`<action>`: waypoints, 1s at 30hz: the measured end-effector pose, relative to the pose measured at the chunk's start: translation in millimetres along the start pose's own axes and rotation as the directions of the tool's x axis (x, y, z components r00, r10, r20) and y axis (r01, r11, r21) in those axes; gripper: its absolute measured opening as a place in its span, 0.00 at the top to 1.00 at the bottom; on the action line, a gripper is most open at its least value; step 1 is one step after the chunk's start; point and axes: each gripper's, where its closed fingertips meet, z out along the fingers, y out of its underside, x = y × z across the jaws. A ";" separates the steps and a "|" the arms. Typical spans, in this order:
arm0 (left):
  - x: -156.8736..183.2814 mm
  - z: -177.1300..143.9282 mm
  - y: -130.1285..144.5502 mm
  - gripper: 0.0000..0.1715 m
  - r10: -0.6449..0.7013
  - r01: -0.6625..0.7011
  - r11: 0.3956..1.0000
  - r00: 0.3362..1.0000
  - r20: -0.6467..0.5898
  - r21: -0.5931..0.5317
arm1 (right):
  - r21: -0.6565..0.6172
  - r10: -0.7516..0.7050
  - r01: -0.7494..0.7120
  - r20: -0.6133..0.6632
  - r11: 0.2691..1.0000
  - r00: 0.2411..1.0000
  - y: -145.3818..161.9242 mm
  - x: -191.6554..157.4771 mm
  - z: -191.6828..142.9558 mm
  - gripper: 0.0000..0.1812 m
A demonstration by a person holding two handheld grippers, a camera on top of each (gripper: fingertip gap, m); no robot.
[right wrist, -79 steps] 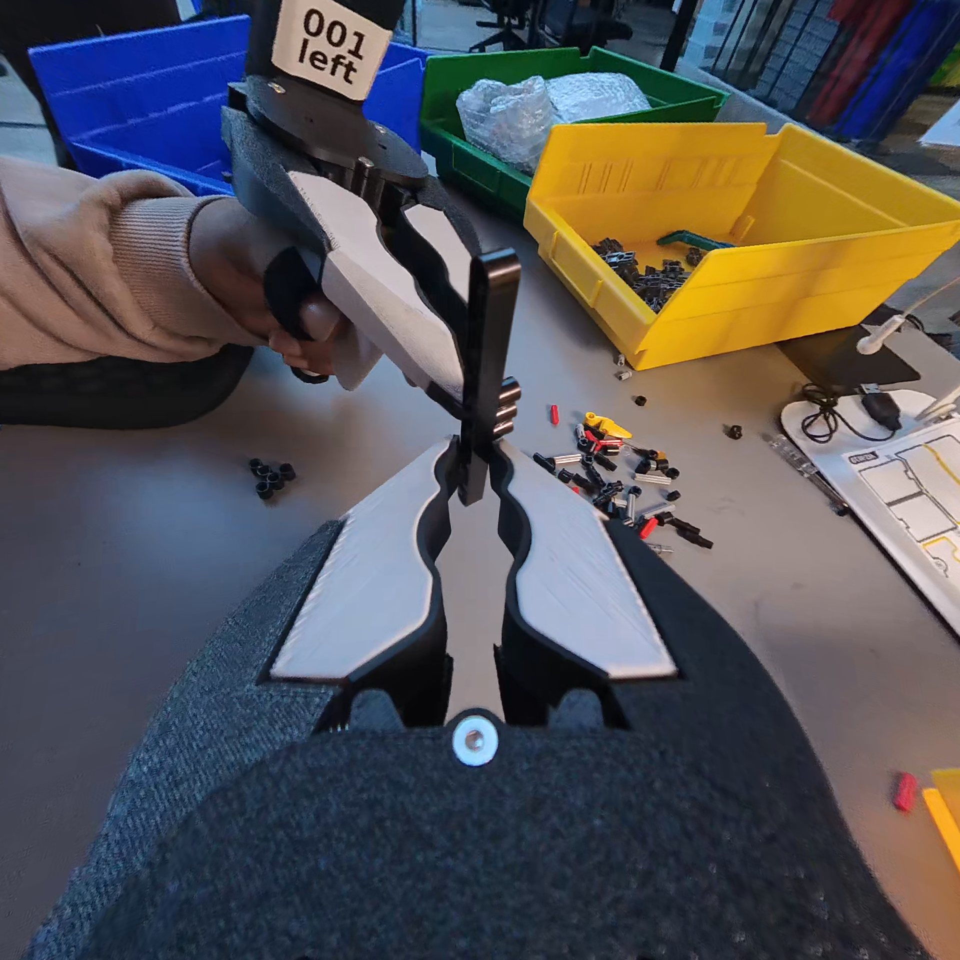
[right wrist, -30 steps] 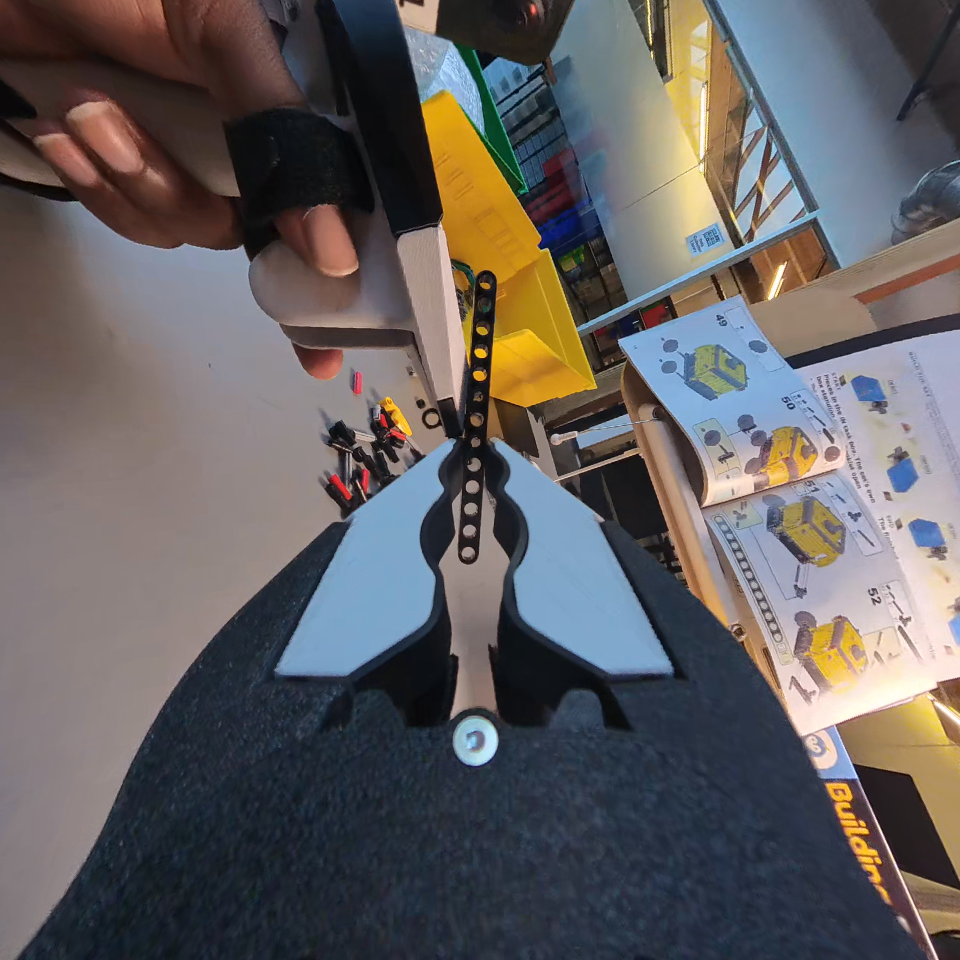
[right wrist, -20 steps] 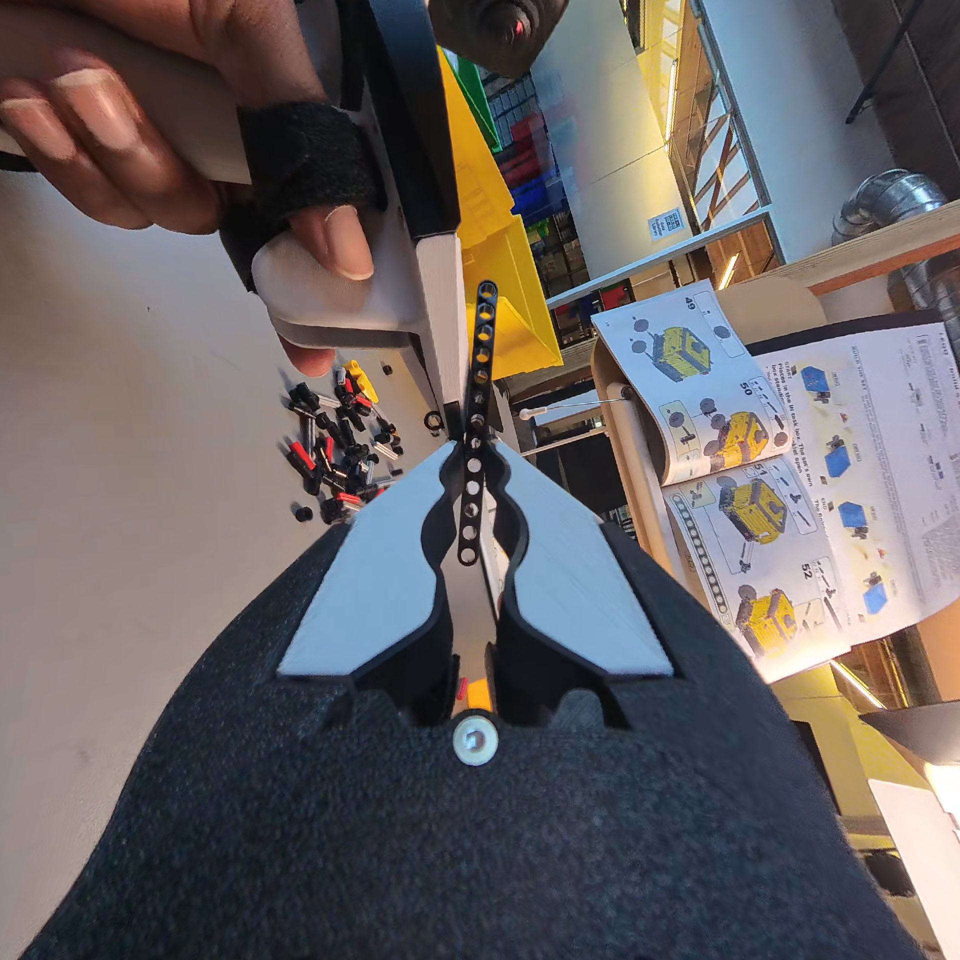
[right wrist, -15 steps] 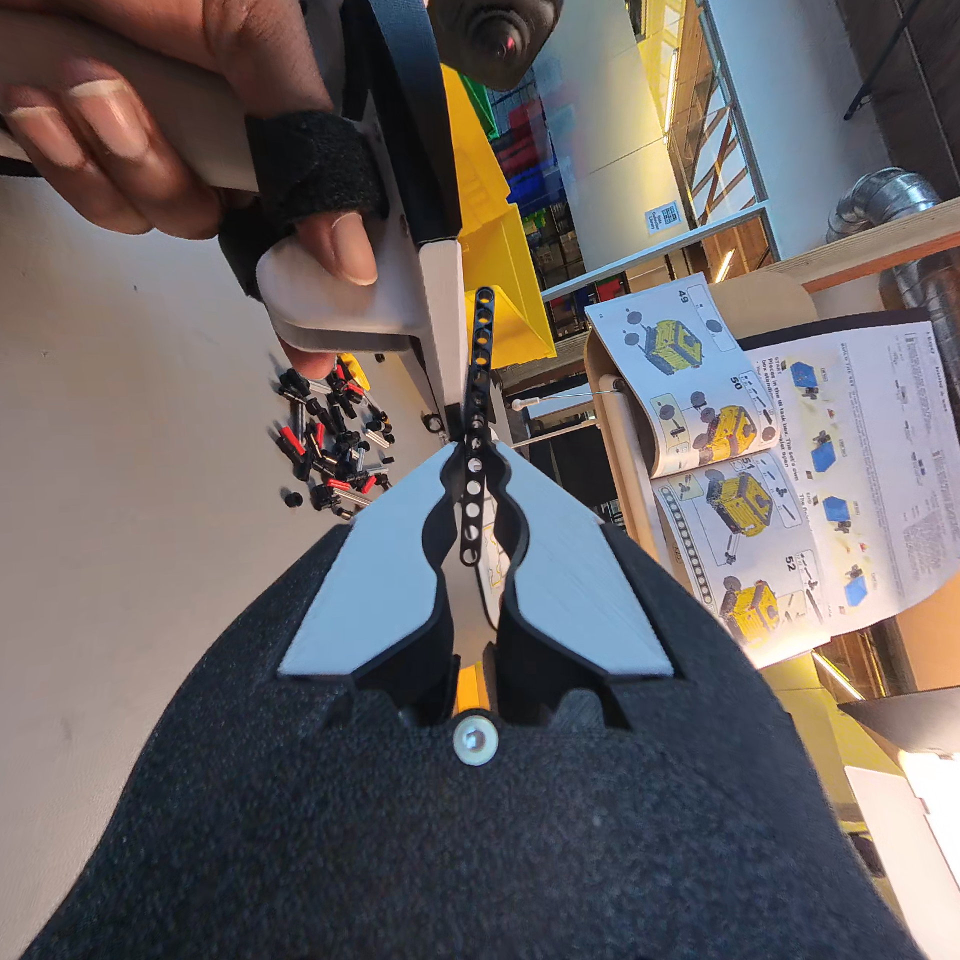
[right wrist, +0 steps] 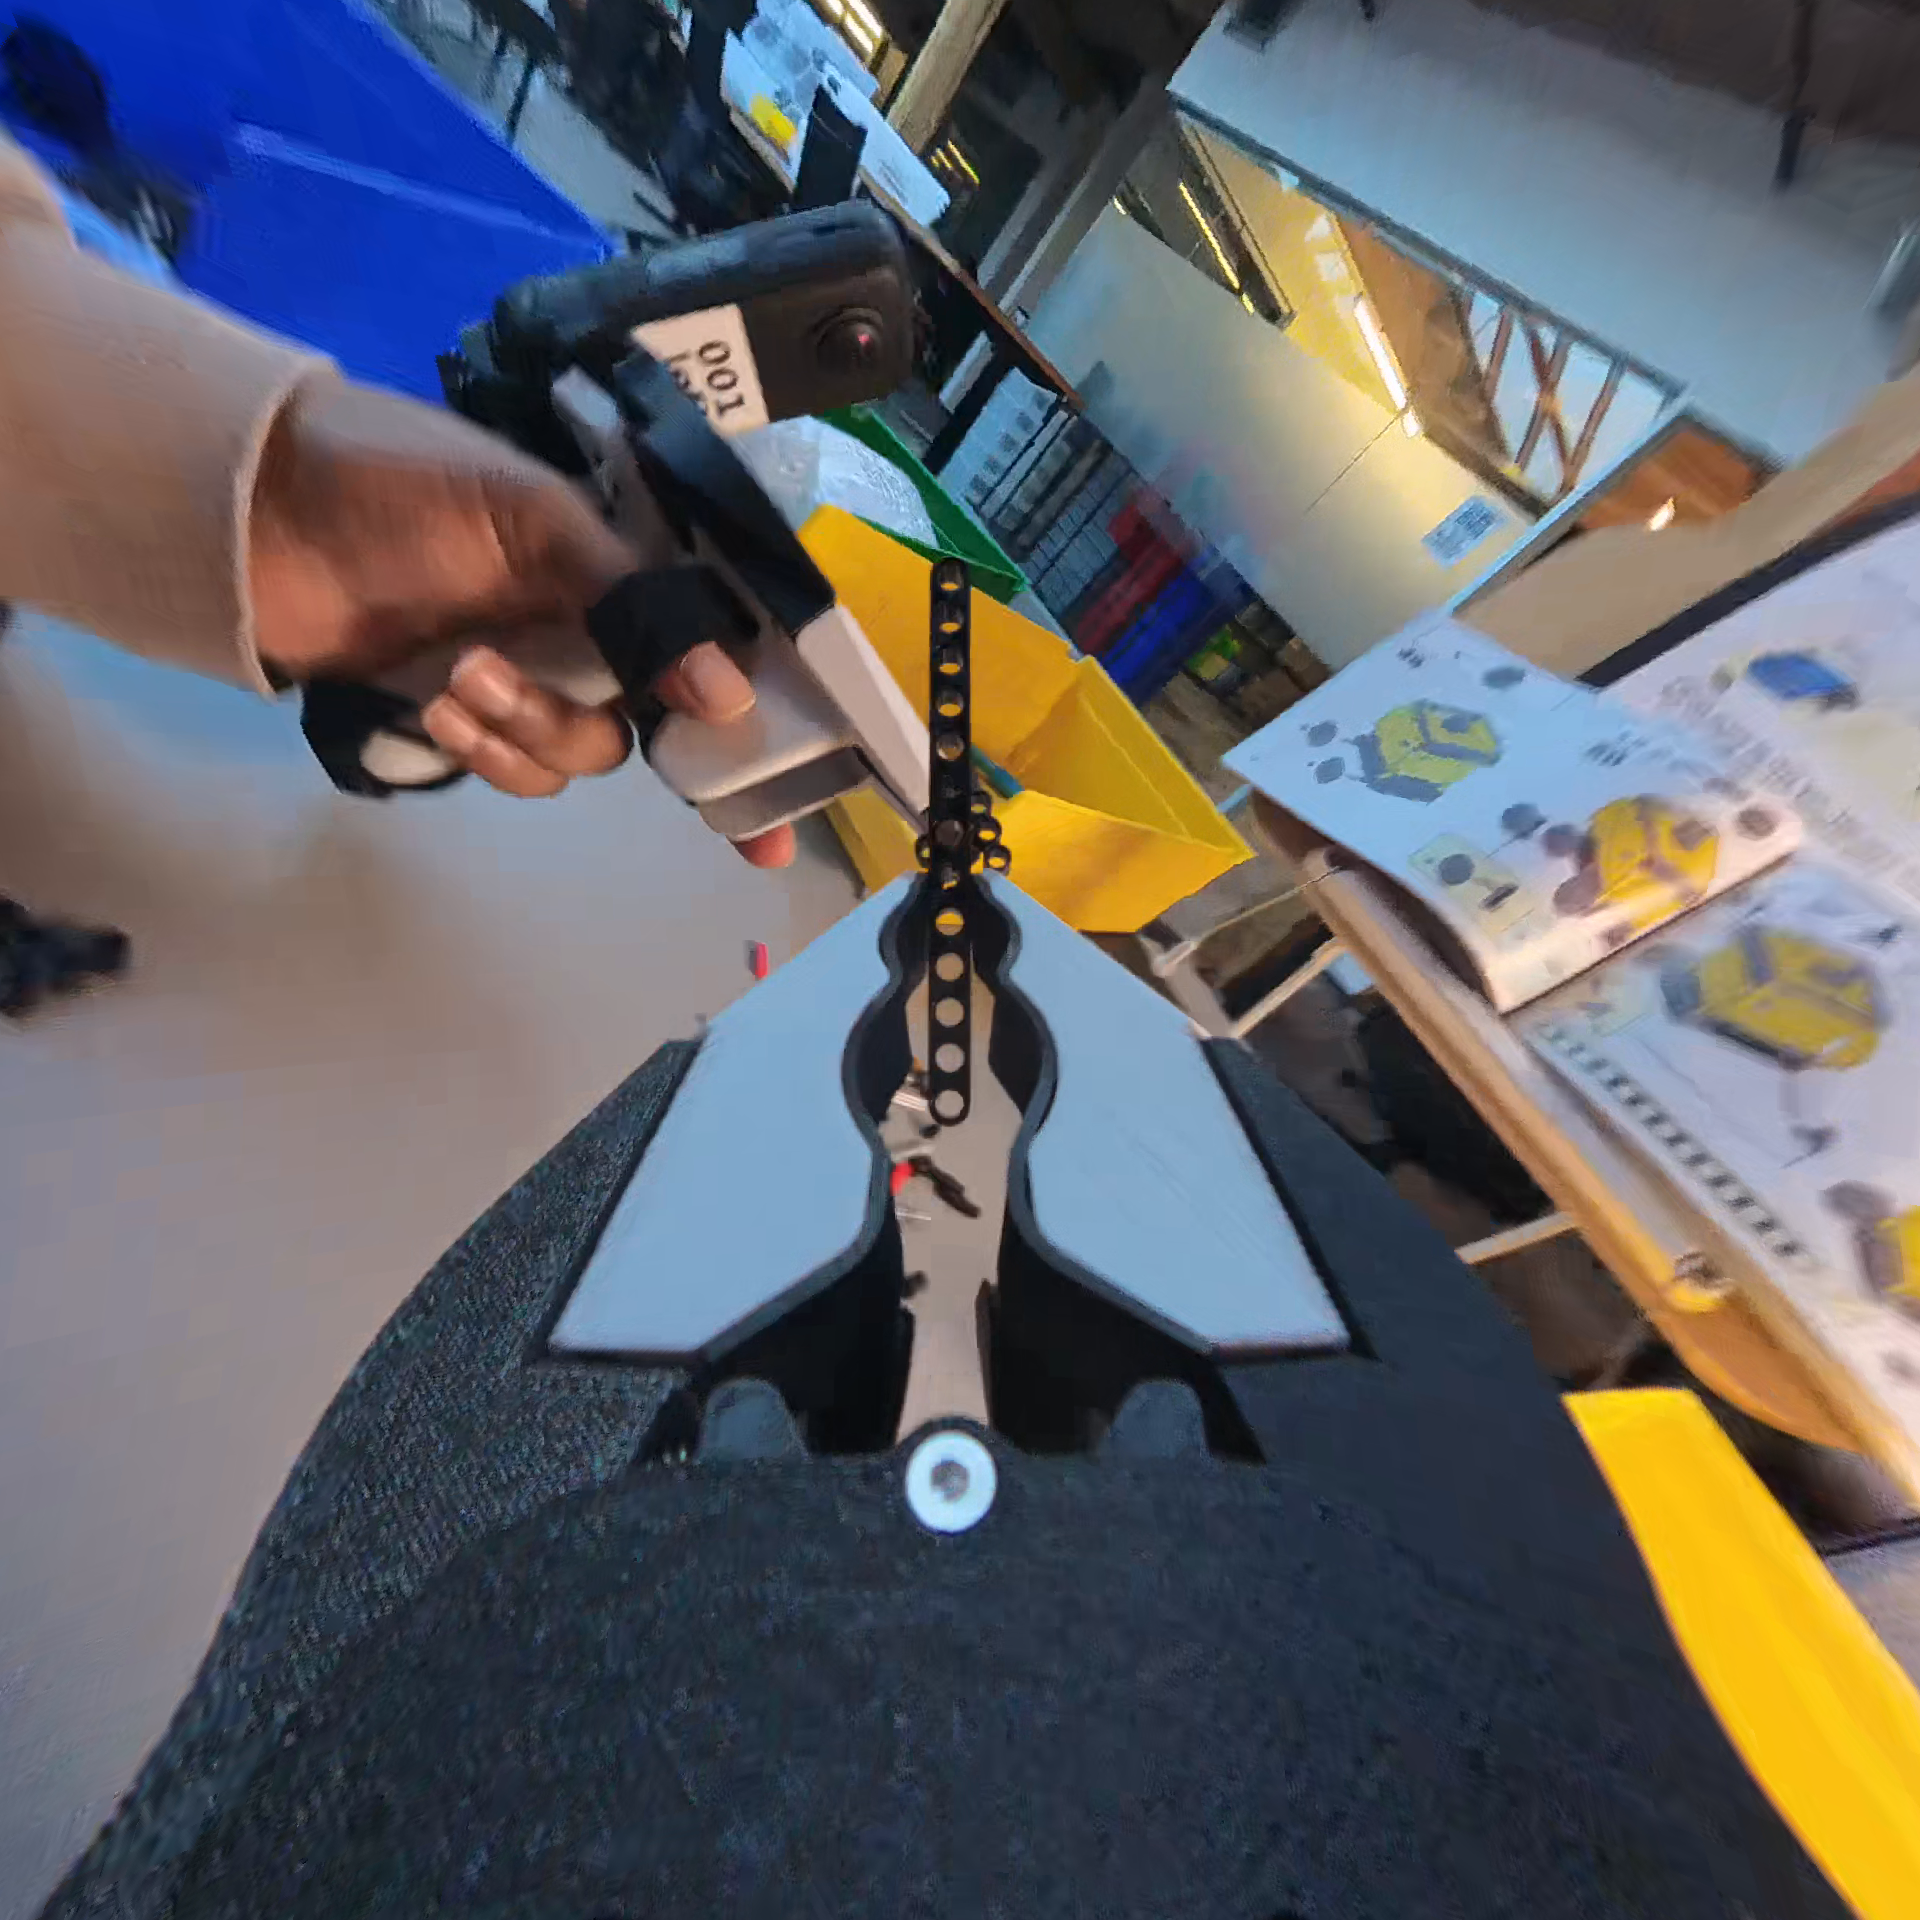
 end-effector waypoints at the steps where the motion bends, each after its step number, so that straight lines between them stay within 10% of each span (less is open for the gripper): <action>1: 1.1 0.2 3.5 0.96 0.032 -0.032 0.999 0.999 0.007 -0.016 | 0.032 0.124 -0.124 0.017 0.992 0.992 -2.7 3.2 -1.1 0.97; 8: 11.6 2.5 26.9 0.95 0.189 -0.186 0.976 0.982 0.018 -0.112 | 0.003 0.703 -0.723 0.231 0.691 0.673 12.0 11.9 -1.6 0.97; 12: 11.2 -0.2 28.8 0.95 0.313 -0.303 0.942 0.948 0.055 -0.145 | -0.023 0.799 -0.833 0.298 0.552 0.522 15.6 13.2 -2.3 0.97; 17: 4.3 -3.1 33.5 0.95 0.507 -0.474 0.850 0.854 0.114 -0.228 | -0.086 0.819 -0.836 0.274 0.543 0.504 29.3 13.5 -2.5 0.97; 23: -27.3 -15.8 34.0 0.95 0.766 -0.637 0.633 0.598 0.236 -0.439 | -0.076 0.806 -0.818 0.247 0.570 0.538 30.9 23.7 -9.7 0.97; 27: -32.2 -65.5 -14.9 0.95 0.891 -0.662 0.443 0.250 0.380 -0.604 | -0.056 0.810 -0.832 0.273 0.552 0.519 29.9 22.9 -10.0 0.97; 30: -28.5 -138.9 -54.1 0.95 0.840 -0.527 0.511 0.138 0.525 -0.679 | -0.041 0.809 -0.843 0.312 0.536 0.499 27.0 20.1 -9.8 0.97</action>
